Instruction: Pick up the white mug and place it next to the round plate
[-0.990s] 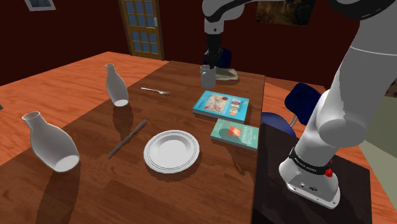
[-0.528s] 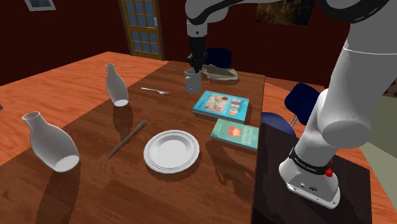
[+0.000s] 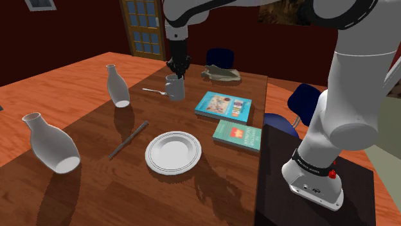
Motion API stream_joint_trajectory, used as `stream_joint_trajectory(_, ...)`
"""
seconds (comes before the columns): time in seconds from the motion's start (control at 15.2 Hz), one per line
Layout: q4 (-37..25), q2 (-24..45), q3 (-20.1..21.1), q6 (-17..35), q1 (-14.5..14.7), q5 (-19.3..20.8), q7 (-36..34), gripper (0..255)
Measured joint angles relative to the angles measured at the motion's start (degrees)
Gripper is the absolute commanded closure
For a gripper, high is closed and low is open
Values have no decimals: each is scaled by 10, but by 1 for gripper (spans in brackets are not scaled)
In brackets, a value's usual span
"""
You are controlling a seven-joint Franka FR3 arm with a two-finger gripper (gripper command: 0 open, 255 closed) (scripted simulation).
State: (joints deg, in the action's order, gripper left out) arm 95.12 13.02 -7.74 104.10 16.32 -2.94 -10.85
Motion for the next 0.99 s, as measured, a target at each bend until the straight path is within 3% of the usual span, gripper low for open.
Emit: stream_joint_trajectory(0.99, 62, 35, 4, 97, 3, -6, -2, 255)
